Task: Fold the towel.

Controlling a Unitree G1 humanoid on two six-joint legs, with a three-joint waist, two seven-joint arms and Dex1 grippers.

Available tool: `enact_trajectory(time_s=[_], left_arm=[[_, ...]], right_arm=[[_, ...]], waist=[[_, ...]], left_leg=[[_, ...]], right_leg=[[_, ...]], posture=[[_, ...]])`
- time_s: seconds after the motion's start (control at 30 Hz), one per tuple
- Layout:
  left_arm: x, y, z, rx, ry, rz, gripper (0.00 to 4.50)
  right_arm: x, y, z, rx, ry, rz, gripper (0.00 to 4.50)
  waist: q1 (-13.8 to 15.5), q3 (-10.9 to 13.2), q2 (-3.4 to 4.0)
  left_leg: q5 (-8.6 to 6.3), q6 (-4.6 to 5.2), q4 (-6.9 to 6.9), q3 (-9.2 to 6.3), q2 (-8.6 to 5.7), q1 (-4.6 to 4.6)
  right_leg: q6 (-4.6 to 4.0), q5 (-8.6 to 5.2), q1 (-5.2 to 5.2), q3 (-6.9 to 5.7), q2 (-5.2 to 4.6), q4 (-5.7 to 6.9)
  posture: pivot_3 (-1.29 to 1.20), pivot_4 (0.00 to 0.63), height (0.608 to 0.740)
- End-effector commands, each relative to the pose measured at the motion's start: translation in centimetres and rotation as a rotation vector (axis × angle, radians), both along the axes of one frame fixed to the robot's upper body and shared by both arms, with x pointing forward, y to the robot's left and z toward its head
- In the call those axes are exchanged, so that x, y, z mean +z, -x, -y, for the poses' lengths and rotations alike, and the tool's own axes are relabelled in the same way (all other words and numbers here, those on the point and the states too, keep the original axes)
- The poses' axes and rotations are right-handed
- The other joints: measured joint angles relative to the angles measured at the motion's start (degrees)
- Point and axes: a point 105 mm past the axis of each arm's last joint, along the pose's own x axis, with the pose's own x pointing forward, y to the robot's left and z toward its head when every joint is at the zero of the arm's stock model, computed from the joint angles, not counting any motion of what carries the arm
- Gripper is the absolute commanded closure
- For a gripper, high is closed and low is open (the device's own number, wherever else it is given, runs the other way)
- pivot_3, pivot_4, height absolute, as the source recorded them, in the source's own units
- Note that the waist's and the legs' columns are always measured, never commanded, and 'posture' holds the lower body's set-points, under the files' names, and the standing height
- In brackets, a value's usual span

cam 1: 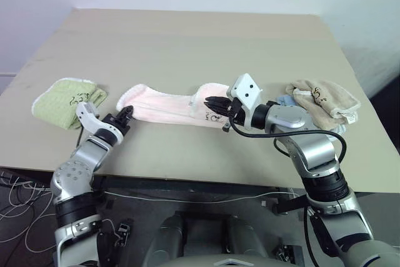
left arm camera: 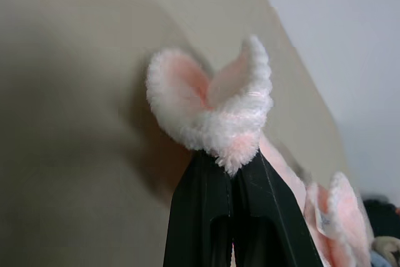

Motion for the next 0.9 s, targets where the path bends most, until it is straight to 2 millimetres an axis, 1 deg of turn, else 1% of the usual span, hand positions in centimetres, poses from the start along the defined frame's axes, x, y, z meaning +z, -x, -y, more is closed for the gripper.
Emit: enact_trajectory(time_s=[0.03, 0.13, 0.17, 0.23, 0.27, 0.3, 0.37, 0.43, 0.5, 0.53, 0.6, 0.63, 0.67, 0.7, 0.77, 0.83, 0.87, 0.9], left_arm=[[3.5, 0.0, -2.5, 0.056, -0.054, 0.118, 4.48], [4.4, -0.1, -2.9, 0.042, -0.100, 0.138, 4.48], [4.8, -0.4, -2.4, 0.013, -0.130, 0.152, 4.48], [5.7, -0.8, -0.7, -0.061, -0.174, 0.186, 4.48], [6.1, -1.1, 0.9, -0.121, -0.210, 0.210, 4.48], [6.4, -1.2, 1.9, -0.161, -0.232, 0.225, 4.48], [7.2, -1.4, 6.3, -0.331, -0.328, 0.288, 4.48], [7.4, -1.2, 8.9, -0.434, -0.395, 0.328, 4.48], [7.5, -0.9, 12.5, -0.555, -0.495, 0.383, 4.48], [7.5, -0.8, 13.8, -0.602, -0.523, 0.403, 4.48], [7.6, -0.6, 15.3, -0.657, -0.544, 0.431, 4.48], [7.7, -0.3, 16.6, -0.706, -0.558, 0.456, 4.48], [7.7, 0.3, 18.2, -0.770, -0.591, 0.483, 4.48], [7.7, 0.7, 19.2, -0.815, -0.615, 0.501, 4.48], [6.5, 1.4, 20.9, -0.906, -0.715, 0.503, 4.48], [5.1, 1.6, 21.6, -0.949, -0.800, 0.483, 4.48], [4.8, 1.5, 21.7, -0.955, -0.820, 0.478, 4.48], [3.9, 1.5, 21.9, -0.976, -0.854, 0.460, 4.48]], right_arm=[[1.1, 0.2, 0.4, -0.009, -0.003, 0.057, 4.19], [1.2, -0.1, 0.7, -0.028, -0.004, 0.060, 4.19], [1.2, -0.2, 0.9, -0.041, -0.003, 0.061, 4.19], [1.2, -0.7, 1.3, -0.069, -0.002, 0.062, 4.19], [1.2, -1.0, 1.6, -0.088, -0.003, 0.062, 4.19], [1.2, -1.1, 1.7, -0.100, -0.003, 0.063, 4.19], [1.3, -1.7, 2.3, -0.142, -0.009, 0.063, 4.19], [1.3, -2.0, 2.6, -0.164, -0.013, 0.063, 4.19], [1.3, -2.4, 3.1, -0.196, -0.014, 0.065, 4.19], [1.3, -2.5, 3.3, -0.210, -0.014, 0.065, 4.19], [1.3, -2.7, 3.6, -0.231, -0.015, 0.066, 4.19], [1.3, -3.0, 4.0, -0.257, -0.016, 0.067, 4.19], [1.4, -3.4, 4.7, -0.305, -0.018, 0.069, 4.19], [1.4, -3.7, 5.2, -0.338, -0.020, 0.070, 4.19], [1.7, -4.3, 6.4, -0.402, -0.036, 0.074, 4.19], [1.9, -4.4, 6.8, -0.426, -0.046, 0.079, 4.19], [1.9, -4.4, 6.9, -0.430, -0.047, 0.080, 4.19], [2.0, -4.4, 7.0, -0.434, -0.051, 0.081, 4.19]], waist=[[-0.22, 0.00, 0.00], [-0.22, 0.00, 0.00], [-0.22, 0.00, 0.00], [-0.21, 0.00, 0.00], [-0.02, 0.00, 0.00], [0.08, 0.00, 0.00], [0.11, 0.02, -0.03], [-0.03, 0.02, -0.04], [-0.16, 0.02, -0.03], [-0.24, 0.02, -0.04], [-0.47, 0.02, -0.03], [-0.58, 0.03, -0.03], [-0.59, 0.03, -0.03], [-0.50, 0.03, -0.03], [-0.39, 0.03, -0.03], [-0.38, 0.03, -0.02], [-0.43, 0.03, -0.02], [-0.47, 0.04, -0.01]], left_leg=[[0.00, 0.00, -0.02, 0.00, 0.00, 0.00], [0.01, -0.01, -0.08, 0.01, 0.00, 0.00], [0.01, -0.02, -0.11, 0.01, 0.00, 0.00], [0.02, -0.03, -0.14, 0.01, 0.00, 0.00], [0.02, -0.03, -0.14, 0.02, -0.01, 0.00], [0.02, -0.03, -0.15, 0.00, -0.02, 0.00], [0.02, -0.03, -0.15, 0.01, -0.06, 0.00], [0.02, -0.04, -0.15, 0.00, -0.09, -0.03], [0.03, -0.05, -0.24, 0.02, -0.08, -0.03], [0.06, -0.09, -0.32, 0.03, -0.08, -0.03], [0.13, -0.20, -0.50, 0.06, -0.05, -0.03], [0.16, -0.24, -0.57, 0.10, -0.01, -0.03], [0.18, -0.27, -0.63, 0.12, 0.04, -0.03], [0.20, -0.31, -0.66, 0.12, 0.06, -0.04], [0.21, -0.32, -0.67, 0.12, 0.07, -0.05], [0.21, -0.31, -0.65, 0.14, 0.03, -0.06], [0.21, -0.31, -0.65, 0.14, 0.03, -0.05], [0.21, -0.31, -0.65, 0.14, 0.04, -0.06]], right_leg=[[0.00, 0.00, -0.01, 0.01, 0.00, -0.01], [0.00, 0.00, -0.03, 0.01, -0.01, -0.02], [0.00, 0.00, -0.04, 0.01, -0.02, -0.03], [0.00, 0.00, -0.04, 0.02, -0.02, -0.04], [0.00, 0.00, -0.04, 0.02, -0.03, -0.05], [0.00, 0.00, -0.03, 0.01, -0.03, -0.06], [0.00, 0.00, -0.01, 0.00, -0.07, -0.09], [0.00, 0.01, -0.02, 0.00, -0.09, -0.10], [0.00, 0.01, -0.06, 0.04, -0.08, -0.11], [0.00, 0.01, -0.11, 0.05, -0.08, -0.12], [-0.01, 0.01, -0.23, 0.10, -0.05, -0.12], [-0.01, 0.01, -0.31, 0.14, -0.02, -0.10], [-0.02, 0.01, -0.36, 0.16, 0.03, -0.09], [-0.03, 0.01, -0.39, 0.15, 0.06, -0.08], [-0.04, 0.01, -0.40, 0.15, 0.06, -0.08], [-0.04, 0.01, -0.38, 0.16, 0.04, -0.08], [-0.04, 0.01, -0.37, 0.16, 0.04, -0.08], [-0.04, 0.01, -0.38, 0.16, 0.05, -0.08]], posture=[[0.00, 0.150, 0.740], [0.00, 0.150, 0.740], [0.00, 0.150, 0.740], [0.00, 0.150, 0.740], [0.00, 0.150, 0.740], [0.00, 0.150, 0.740], [0.00, 0.150, 0.740], [0.00, 0.150, 0.740], [0.00, 0.150, 0.740], [0.00, 0.150, 0.740], [0.00, 0.150, 0.740], [0.00, 0.150, 0.740], [0.00, 0.150, 0.740], [0.00, 0.150, 0.740], [0.00, 0.150, 0.740], [0.00, 0.150, 0.740], [0.00, 0.150, 0.740], [0.00, 0.150, 0.740]])
